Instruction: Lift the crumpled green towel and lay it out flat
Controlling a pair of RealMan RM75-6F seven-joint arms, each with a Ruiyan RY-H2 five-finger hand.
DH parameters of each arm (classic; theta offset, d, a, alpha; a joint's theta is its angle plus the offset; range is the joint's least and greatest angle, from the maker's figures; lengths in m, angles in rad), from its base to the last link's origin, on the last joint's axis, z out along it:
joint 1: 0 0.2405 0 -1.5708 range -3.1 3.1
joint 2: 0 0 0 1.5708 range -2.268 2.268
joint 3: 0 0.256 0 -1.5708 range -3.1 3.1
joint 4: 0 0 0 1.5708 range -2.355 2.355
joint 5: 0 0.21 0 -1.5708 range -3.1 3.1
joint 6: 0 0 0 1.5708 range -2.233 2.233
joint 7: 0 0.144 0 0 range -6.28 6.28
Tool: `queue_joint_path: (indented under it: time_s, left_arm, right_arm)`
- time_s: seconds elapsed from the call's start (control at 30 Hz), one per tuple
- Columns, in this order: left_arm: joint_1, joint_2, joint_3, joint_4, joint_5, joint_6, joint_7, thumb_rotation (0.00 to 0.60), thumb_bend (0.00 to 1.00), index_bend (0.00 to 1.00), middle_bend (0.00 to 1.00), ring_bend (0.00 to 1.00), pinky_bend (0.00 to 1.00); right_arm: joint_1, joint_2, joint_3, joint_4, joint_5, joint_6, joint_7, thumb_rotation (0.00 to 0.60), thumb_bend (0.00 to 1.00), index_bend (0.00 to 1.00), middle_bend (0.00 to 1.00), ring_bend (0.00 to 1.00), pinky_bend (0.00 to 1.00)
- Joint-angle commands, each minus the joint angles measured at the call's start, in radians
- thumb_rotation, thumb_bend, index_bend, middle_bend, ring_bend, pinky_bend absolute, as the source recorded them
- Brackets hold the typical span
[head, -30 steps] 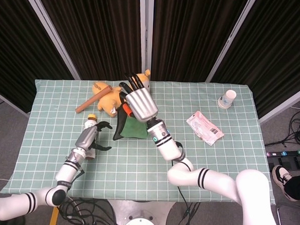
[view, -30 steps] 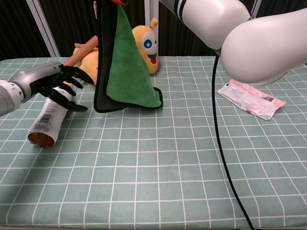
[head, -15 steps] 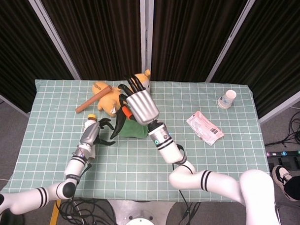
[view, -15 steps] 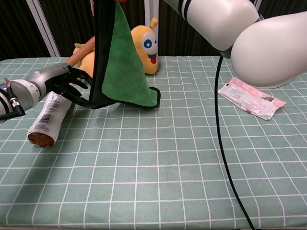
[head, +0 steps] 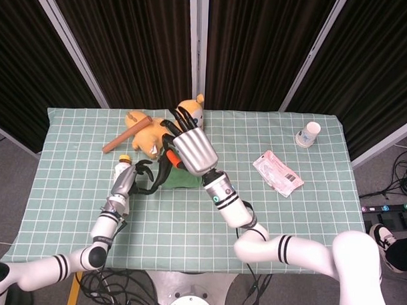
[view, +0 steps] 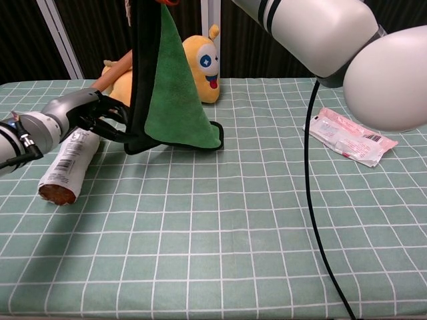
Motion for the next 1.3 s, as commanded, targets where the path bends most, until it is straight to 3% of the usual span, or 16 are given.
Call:
queue_joint_path:
  time_s: [0.03, 0.23, 0.5, 0.7, 0.93, 1.3]
  left_arm:
    - [-0.001, -0.006, -0.006, 0.002, -0.003, -0.001, -0.008, 0.600, 0.33, 0.70, 0.34, 0.25, 0.29]
    - [0.014, -0.001, 0.000, -0.005, 0.044, 0.022, -0.034, 0.600, 0.42, 0.81, 0.41, 0.25, 0.29]
    - [0.059, 0.125, 0.026, -0.131, 0.159, 0.055, -0.063, 0.600, 0.43, 0.82, 0.42, 0.25, 0.29]
    - [0.053, 0.200, 0.006, -0.192, 0.208, 0.105, -0.014, 0.600, 0.43, 0.82, 0.42, 0.25, 0.29]
    - [-0.002, 0.216, -0.043, -0.180, 0.171, 0.108, 0.059, 0.600, 0.43, 0.82, 0.42, 0.25, 0.29]
    - [-0.109, 0.177, -0.156, -0.056, 0.055, 0.148, 0.145, 0.600, 0.43, 0.82, 0.42, 0.25, 0.28]
  right_arm:
    - [-0.007, 0.007, -0.005, -0.016, 0.001, 0.003, -0.005, 0.600, 0.41, 0.74, 0.23, 0.00, 0.00]
    - [-0.038, 0.039, -0.026, -0.062, -0.004, 0.012, 0.000, 0.600, 0.41, 0.74, 0.23, 0.00, 0.00]
    - [-0.125, 0.136, -0.066, -0.155, -0.019, 0.021, 0.082, 0.600, 0.42, 0.74, 0.23, 0.00, 0.00]
    - [-0.174, 0.226, -0.065, -0.195, -0.033, 0.002, 0.202, 0.600, 0.41, 0.74, 0.23, 0.00, 0.00]
    - [-0.182, 0.283, -0.047, -0.136, -0.040, -0.057, 0.347, 0.600, 0.41, 0.74, 0.24, 0.00, 0.00]
    - [-0.160, 0.303, -0.032, 0.026, -0.095, -0.110, 0.563, 0.600, 0.41, 0.75, 0.24, 0.00, 0.00]
